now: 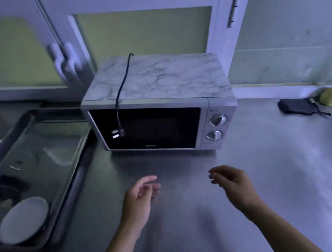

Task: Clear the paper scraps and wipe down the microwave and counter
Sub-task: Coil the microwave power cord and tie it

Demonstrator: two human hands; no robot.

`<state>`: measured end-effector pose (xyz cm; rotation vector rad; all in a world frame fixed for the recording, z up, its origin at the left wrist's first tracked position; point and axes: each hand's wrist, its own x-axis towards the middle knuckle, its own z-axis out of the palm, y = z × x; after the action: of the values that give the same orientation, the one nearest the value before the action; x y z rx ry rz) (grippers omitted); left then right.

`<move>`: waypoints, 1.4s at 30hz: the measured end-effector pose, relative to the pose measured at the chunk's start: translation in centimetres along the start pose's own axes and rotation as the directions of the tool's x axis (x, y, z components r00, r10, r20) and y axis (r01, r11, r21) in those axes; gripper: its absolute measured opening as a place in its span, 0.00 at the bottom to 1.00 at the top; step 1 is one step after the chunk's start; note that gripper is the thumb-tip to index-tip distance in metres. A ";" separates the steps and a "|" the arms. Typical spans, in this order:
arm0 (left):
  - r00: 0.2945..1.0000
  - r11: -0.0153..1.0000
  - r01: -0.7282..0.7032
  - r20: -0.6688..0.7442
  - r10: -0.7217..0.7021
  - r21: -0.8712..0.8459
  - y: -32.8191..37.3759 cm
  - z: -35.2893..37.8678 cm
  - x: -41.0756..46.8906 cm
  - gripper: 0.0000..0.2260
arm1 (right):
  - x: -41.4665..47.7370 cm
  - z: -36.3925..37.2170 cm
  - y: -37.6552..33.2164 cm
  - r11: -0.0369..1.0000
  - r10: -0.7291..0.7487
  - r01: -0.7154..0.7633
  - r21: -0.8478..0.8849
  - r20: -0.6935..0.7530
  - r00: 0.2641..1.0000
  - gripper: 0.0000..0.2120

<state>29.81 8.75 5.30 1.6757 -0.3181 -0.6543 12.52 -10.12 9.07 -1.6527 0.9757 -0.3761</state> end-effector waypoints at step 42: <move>0.667 0.939 -0.025 0.705 -0.241 0.344 -1.2 29.6 -9.0 0.10 | -13.6 -22.8 17.0 0.914 0.405 -0.298 0.274 -0.622 0.670 0.05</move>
<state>5.24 -9.98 3.63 1.6694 -0.9639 -1.4500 -18.16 -15.25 4.19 -1.1397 1.7342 -0.7904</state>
